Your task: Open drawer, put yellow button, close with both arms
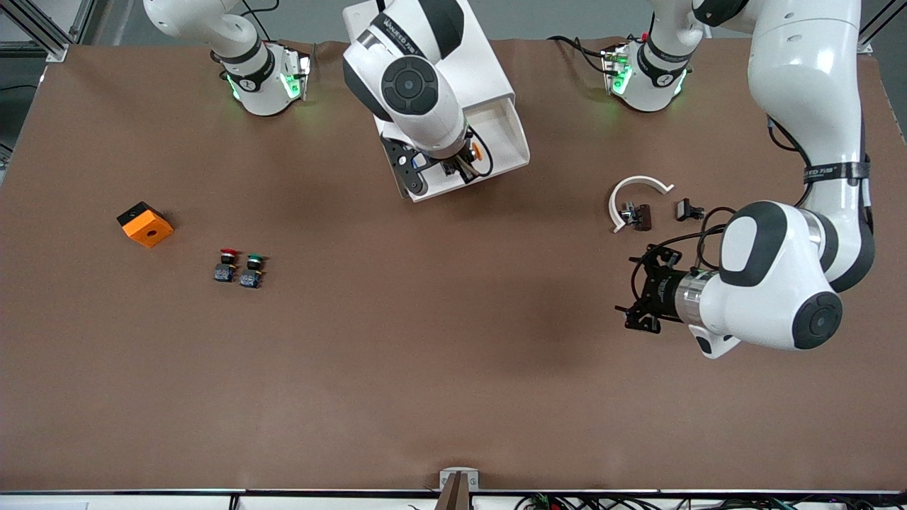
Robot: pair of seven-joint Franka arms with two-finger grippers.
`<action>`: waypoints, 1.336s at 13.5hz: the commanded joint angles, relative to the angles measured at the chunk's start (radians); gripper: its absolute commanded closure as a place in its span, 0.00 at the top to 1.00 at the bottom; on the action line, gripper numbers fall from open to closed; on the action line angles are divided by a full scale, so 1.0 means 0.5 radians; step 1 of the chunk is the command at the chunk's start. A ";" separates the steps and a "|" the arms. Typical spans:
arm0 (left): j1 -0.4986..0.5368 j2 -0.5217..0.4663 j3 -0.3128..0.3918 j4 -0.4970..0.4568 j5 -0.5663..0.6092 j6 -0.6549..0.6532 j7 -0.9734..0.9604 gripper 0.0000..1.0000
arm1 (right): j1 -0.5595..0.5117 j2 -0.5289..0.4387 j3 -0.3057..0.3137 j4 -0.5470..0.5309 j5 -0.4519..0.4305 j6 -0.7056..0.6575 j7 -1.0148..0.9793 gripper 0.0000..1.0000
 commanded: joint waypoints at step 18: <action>-0.232 -0.689 -0.527 -1.124 0.773 0.968 0.993 1.00 | 0.061 0.063 -0.016 0.004 0.045 -0.133 0.008 1.00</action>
